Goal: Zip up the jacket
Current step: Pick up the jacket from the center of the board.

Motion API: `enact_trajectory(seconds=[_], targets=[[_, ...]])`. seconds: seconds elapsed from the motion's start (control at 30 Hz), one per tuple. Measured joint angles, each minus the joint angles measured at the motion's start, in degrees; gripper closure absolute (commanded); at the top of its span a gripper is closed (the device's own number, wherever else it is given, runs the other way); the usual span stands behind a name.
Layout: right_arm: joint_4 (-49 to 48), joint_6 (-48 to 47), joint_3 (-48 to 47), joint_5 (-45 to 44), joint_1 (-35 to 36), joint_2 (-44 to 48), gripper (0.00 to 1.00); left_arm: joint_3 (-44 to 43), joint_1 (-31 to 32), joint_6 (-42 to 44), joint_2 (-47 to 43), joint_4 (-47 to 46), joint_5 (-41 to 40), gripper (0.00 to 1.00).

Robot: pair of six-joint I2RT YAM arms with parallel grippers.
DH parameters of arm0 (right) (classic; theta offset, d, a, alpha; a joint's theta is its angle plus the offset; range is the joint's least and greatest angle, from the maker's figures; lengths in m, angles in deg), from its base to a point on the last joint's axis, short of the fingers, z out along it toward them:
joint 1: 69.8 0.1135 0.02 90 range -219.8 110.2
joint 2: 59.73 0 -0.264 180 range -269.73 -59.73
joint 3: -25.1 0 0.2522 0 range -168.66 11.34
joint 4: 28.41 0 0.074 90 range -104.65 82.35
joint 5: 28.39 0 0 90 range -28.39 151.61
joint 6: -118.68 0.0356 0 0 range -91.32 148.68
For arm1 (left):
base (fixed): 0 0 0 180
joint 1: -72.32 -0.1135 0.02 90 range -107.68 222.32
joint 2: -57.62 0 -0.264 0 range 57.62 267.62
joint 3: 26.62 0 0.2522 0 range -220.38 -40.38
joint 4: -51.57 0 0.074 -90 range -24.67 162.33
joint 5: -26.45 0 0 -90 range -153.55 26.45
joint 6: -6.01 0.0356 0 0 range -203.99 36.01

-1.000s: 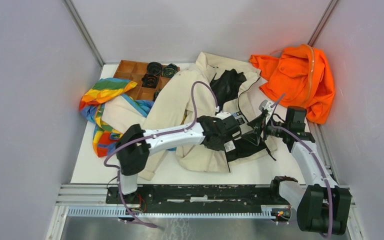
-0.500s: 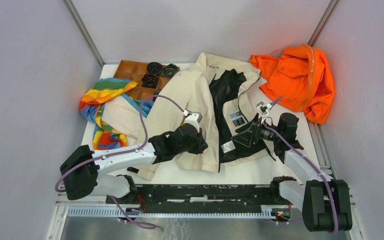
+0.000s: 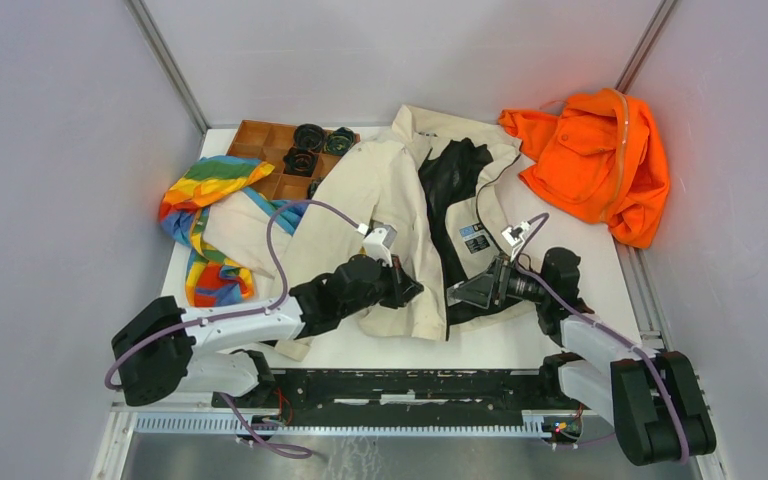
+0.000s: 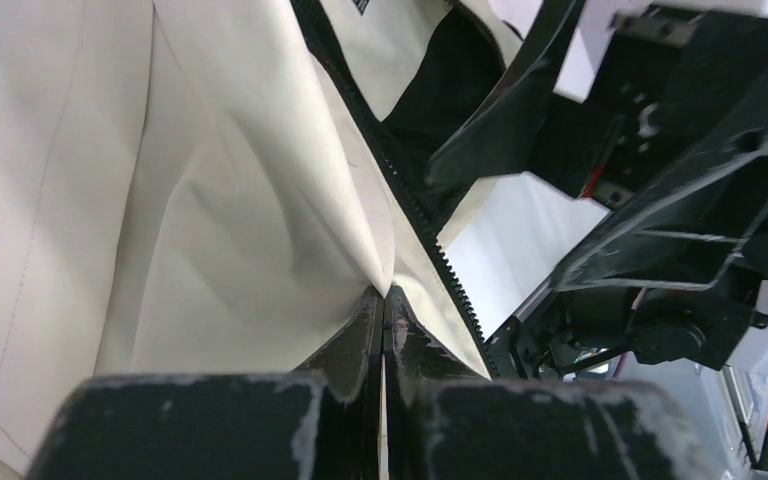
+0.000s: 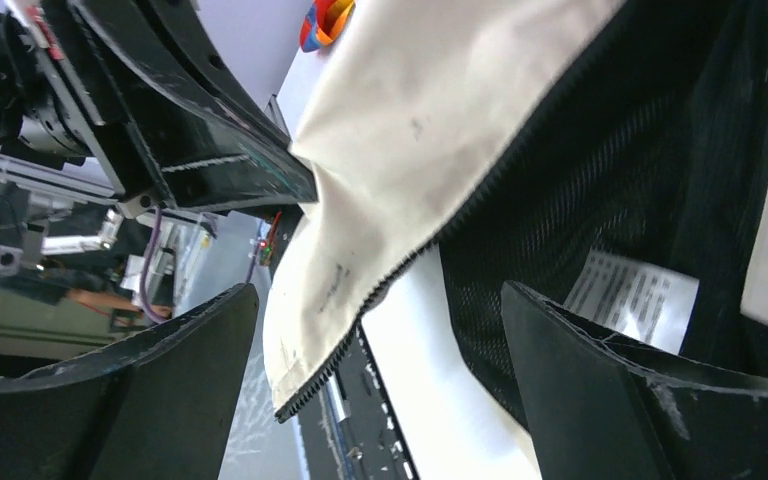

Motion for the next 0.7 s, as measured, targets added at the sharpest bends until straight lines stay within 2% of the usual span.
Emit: enact_trajectory(seconds=[0.33, 0.57, 0.7], targets=[[-3.41, 6.14, 2.89, -1.07, 5.53, -1.2, 0.05, 2.4, 0.0, -1.7, -1.22, -3.72, 0.37, 0.98], [-3.17, 7.17, 2.12, -1.11, 8.63, -5.68, 0.16, 2.56, 0.0, -1.86, -1.6, -4.81, 0.44, 0.98], [-3.63, 8.11, 0.79, -1.11, 9.35, -7.5, 0.28, 2.62, 0.0, -1.86, -1.88, -5.18, 0.46, 0.98]])
